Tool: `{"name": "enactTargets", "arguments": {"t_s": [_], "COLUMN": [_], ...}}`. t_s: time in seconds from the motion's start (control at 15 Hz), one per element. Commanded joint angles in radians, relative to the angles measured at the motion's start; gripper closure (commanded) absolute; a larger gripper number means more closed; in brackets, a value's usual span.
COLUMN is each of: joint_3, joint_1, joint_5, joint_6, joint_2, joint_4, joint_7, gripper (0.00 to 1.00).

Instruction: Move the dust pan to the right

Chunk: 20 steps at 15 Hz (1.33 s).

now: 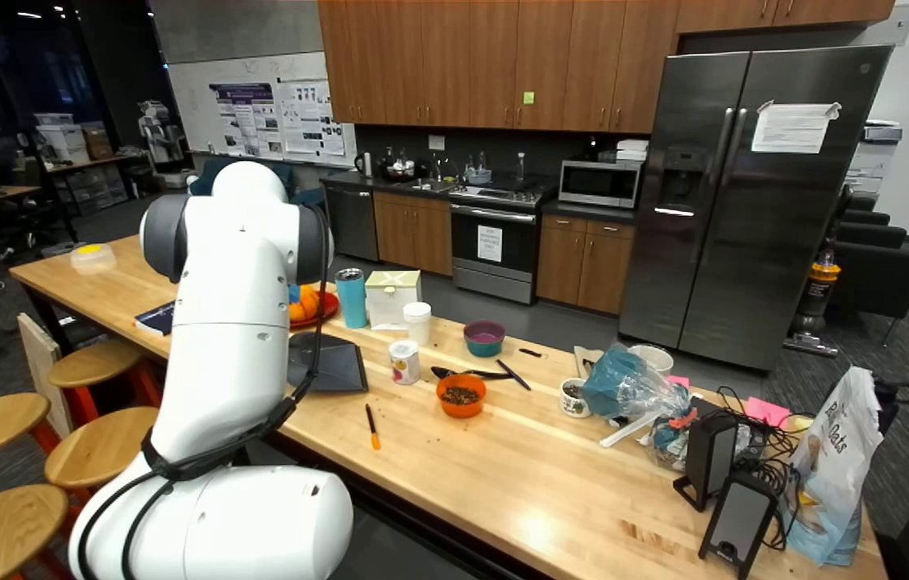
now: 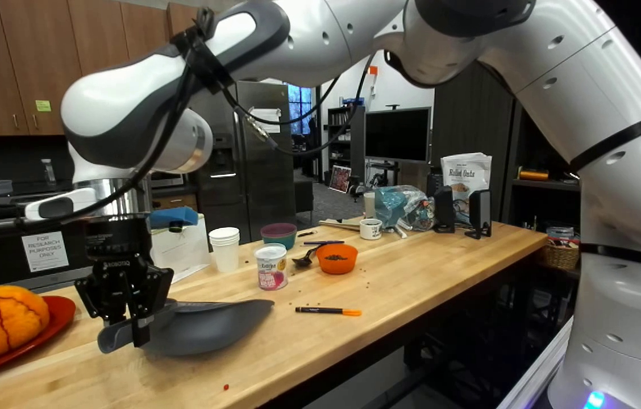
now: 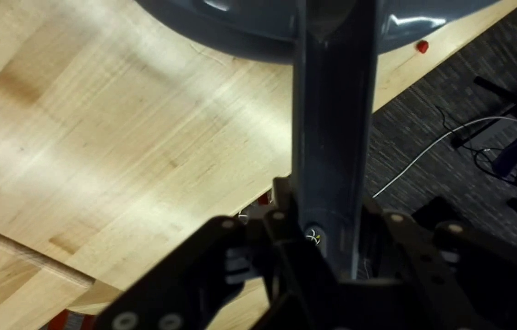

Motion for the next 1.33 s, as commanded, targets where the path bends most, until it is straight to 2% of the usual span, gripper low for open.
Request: {"name": "enactTargets", "arguments": {"t_s": [0.0,0.2,0.53,1.27], "joint_3": [-0.01,-0.035,-0.032,-0.026], "joint_1": [0.017,0.054,0.085,0.119], "joint_5": [-0.043,-0.118,-0.204,-0.24], "joint_6": [-0.044,-0.115,-0.232,-0.381], "joint_2": [-0.049,-0.057,-0.05,-0.047], "joint_4": [-0.014,0.006,0.047,0.109], "joint_7": [0.046,0.134,0.226,0.288], "gripper": [0.92,0.92,0.92,0.92]}}
